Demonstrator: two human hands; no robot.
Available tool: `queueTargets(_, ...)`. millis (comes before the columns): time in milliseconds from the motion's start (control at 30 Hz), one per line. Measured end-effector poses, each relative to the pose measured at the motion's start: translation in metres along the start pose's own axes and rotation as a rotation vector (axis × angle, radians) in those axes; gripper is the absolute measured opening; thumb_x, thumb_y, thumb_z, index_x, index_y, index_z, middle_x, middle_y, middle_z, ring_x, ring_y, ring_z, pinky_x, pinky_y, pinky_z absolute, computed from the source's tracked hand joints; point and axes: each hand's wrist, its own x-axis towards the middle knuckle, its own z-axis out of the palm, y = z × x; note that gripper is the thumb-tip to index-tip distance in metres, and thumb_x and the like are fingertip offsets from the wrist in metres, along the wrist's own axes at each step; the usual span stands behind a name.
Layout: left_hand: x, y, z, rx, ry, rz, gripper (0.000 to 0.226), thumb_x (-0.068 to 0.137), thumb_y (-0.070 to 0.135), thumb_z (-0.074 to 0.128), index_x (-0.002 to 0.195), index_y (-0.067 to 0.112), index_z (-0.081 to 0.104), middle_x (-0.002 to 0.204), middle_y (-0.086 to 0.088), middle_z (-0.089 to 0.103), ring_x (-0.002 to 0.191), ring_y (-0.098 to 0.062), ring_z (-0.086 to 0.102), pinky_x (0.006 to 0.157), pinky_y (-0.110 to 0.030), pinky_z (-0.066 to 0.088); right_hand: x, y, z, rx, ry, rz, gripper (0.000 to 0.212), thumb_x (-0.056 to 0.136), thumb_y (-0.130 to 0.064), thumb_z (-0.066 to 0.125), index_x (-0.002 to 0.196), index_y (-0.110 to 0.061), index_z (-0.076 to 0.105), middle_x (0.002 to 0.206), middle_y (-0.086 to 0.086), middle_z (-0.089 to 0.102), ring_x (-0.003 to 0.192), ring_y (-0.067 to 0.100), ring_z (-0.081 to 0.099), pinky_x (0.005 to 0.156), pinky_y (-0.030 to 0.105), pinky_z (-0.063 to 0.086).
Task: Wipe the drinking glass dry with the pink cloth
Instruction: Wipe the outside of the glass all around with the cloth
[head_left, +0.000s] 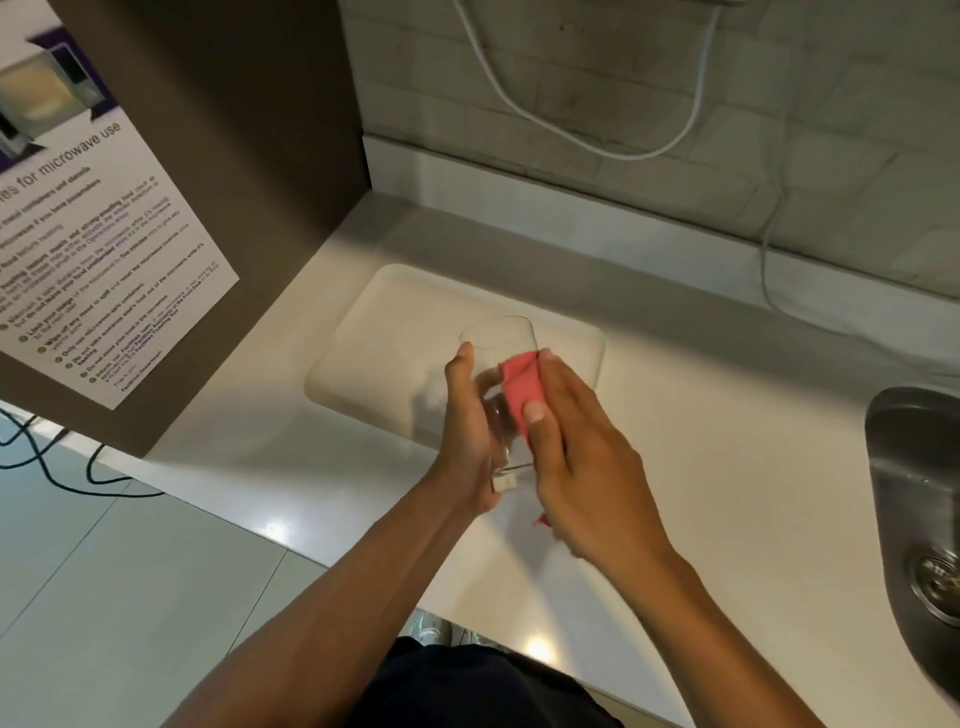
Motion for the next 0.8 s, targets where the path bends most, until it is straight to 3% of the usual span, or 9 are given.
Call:
queueTargets(100, 0.004, 0.005, -0.004, 0.008, 0.052, 0.014, 0.076, 0.086, 0.082, 0.047, 0.108, 0.013, 0.071, 0.107, -0.022, 0.077, 0.094, -0.035, 0.075, 0.085, -0.048, 0.062, -0.018, 0.008, 0.005, -0.086, -0.068, -0.034, 0.057, 0.104, -0.064, 0.013, 0.158, -0.049, 0.008, 0.167, -0.023, 0.014, 0.13, 0.013, 0.056, 0.1, 0.025, 0.047)
queueTargets(167, 0.001, -0.002, -0.003, 0.034, 0.064, -0.011, 0.083, 0.091, 0.08, 0.042, 0.117, 0.005, 0.067, 0.115, -0.025, 0.076, 0.106, -0.041, 0.074, 0.098, -0.053, 0.057, -0.006, 0.011, 0.002, -0.003, -0.059, 0.046, 0.056, 0.103, -0.063, 0.014, 0.157, -0.049, 0.019, 0.164, -0.018, 0.029, 0.137, 0.014, 0.05, 0.105, 0.022, 0.036)
queueTargets(267, -0.003, -0.008, 0.002, 0.001, 0.059, -0.054, 0.09, 0.094, 0.079, 0.039, 0.137, 0.004, 0.064, 0.129, -0.028, 0.074, 0.123, -0.044, 0.07, 0.104, -0.058, 0.056, 0.012, 0.007, -0.002, 0.053, -0.032, 0.132, 0.059, 0.101, -0.066, 0.015, 0.156, -0.049, 0.023, 0.161, -0.014, 0.038, 0.135, 0.018, 0.054, 0.111, 0.034, 0.041)
queueTargets(400, 0.003, 0.004, -0.005, -0.053, 0.082, -0.039, 0.088, 0.089, 0.082, 0.046, 0.13, 0.007, 0.067, 0.119, -0.023, 0.077, 0.101, -0.037, 0.078, 0.084, -0.048, 0.064, -0.016, 0.0, 0.008, -0.067, -0.071, -0.041, 0.055, 0.105, -0.06, 0.014, 0.158, -0.049, 0.005, 0.168, -0.024, 0.01, 0.116, 0.012, 0.066, 0.095, 0.038, 0.056)
queueTargets(500, 0.004, 0.002, -0.01, -0.011, 0.149, -0.041, 0.078, 0.086, 0.083, 0.046, 0.113, 0.014, 0.069, 0.108, -0.019, 0.081, 0.081, -0.029, 0.081, 0.068, -0.042, 0.065, -0.025, 0.012, 0.012, -0.075, -0.087, -0.054, 0.053, 0.106, -0.058, 0.015, 0.158, -0.05, 0.008, 0.165, -0.03, 0.005, 0.132, 0.006, 0.052, 0.105, 0.03, 0.049)
queueTargets(600, -0.003, -0.007, -0.004, -0.024, 0.127, -0.068, 0.09, 0.088, 0.083, 0.044, 0.126, 0.006, 0.068, 0.12, -0.028, 0.076, 0.106, -0.04, 0.076, 0.093, -0.056, 0.061, -0.005, 0.01, 0.006, 0.044, -0.079, 0.116, 0.054, 0.104, -0.06, 0.018, 0.157, -0.048, 0.022, 0.162, -0.021, 0.03, 0.142, 0.007, 0.043, 0.109, 0.021, 0.025)
queueTargets(667, -0.005, -0.005, -0.003, -0.064, 0.093, -0.053, 0.093, 0.087, 0.083, 0.044, 0.132, 0.005, 0.068, 0.121, -0.029, 0.076, 0.115, -0.044, 0.073, 0.097, -0.055, 0.06, -0.001, 0.002, 0.002, 0.005, -0.076, 0.079, 0.056, 0.103, -0.063, 0.016, 0.158, -0.05, 0.019, 0.164, -0.022, 0.026, 0.123, -0.009, 0.055, 0.106, 0.018, 0.028)
queueTargets(733, -0.003, 0.003, -0.004, -0.086, 0.045, -0.044, 0.096, 0.083, 0.085, 0.047, 0.129, 0.003, 0.068, 0.112, -0.023, 0.076, 0.1, -0.041, 0.074, 0.084, -0.049, 0.061, -0.009, -0.001, 0.001, -0.034, -0.087, -0.015, 0.055, 0.103, -0.066, 0.014, 0.157, -0.053, 0.012, 0.165, -0.029, 0.013, 0.107, -0.018, 0.056, 0.101, 0.015, 0.039)
queueTargets(800, -0.002, 0.007, -0.004, -0.069, 0.059, -0.028, 0.084, 0.082, 0.085, 0.049, 0.115, 0.011, 0.068, 0.102, -0.018, 0.075, 0.084, -0.033, 0.074, 0.073, -0.043, 0.06, -0.017, 0.006, -0.002, 0.021, -0.09, -0.021, 0.056, 0.102, -0.067, 0.014, 0.156, -0.054, 0.016, 0.163, -0.03, 0.021, 0.125, -0.012, 0.044, 0.104, 0.011, 0.037)
